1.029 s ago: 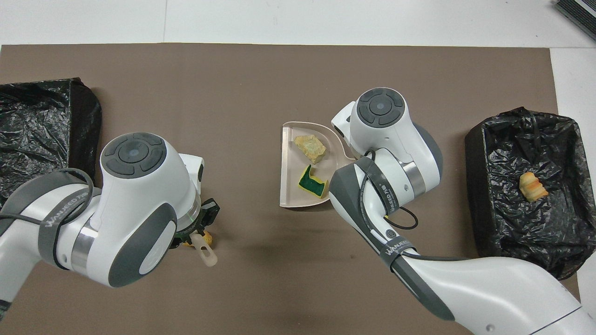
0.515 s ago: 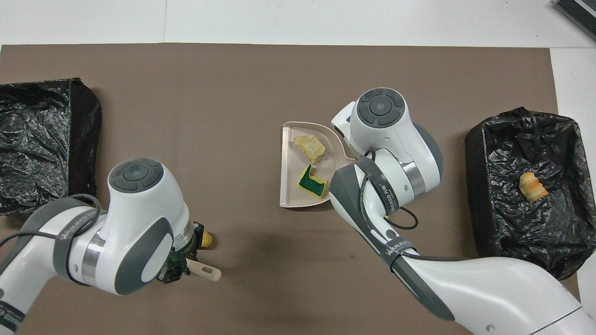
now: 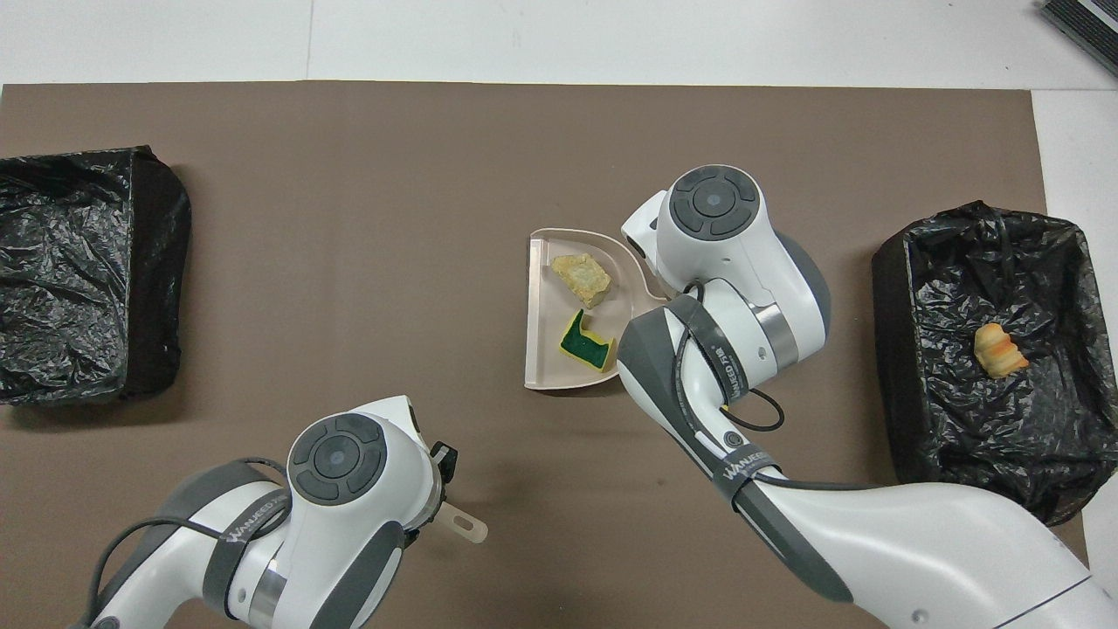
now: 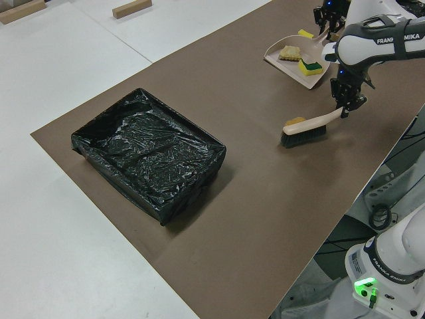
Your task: Sweep and dump trash in bin
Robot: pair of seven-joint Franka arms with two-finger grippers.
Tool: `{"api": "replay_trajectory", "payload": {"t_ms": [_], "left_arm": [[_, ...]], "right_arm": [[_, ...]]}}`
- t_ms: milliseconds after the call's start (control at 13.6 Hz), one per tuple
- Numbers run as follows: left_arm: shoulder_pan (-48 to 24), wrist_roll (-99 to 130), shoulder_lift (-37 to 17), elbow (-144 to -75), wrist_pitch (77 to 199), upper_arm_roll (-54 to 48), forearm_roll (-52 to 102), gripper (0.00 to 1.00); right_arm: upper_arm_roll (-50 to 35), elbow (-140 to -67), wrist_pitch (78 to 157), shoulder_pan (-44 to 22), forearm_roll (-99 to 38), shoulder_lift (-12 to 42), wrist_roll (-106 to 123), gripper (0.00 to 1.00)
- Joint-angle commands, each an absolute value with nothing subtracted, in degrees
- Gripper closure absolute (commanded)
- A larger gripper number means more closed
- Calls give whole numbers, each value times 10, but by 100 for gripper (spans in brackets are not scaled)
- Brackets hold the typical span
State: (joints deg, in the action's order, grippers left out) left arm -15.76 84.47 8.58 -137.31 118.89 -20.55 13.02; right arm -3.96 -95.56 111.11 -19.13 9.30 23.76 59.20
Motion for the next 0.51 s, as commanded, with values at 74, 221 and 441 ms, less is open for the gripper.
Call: {"api": "replay_trajectory", "payload": {"t_ms": [74, 221, 441], "left_arm": [[-153, 718, 25, -1305, 1208, -200, 142, 100], [-153, 632, 12, -1286, 1219, -200, 140, 100], [-156, 514, -6, -1268, 1258, -200, 140, 100]], "right_arm": [[-45, -980, 1127, -188, 85, 224, 583, 100], [-45, -980, 1127, -188, 84, 224, 583, 100], [-45, -980, 1127, -188, 84, 224, 582, 100]]}}
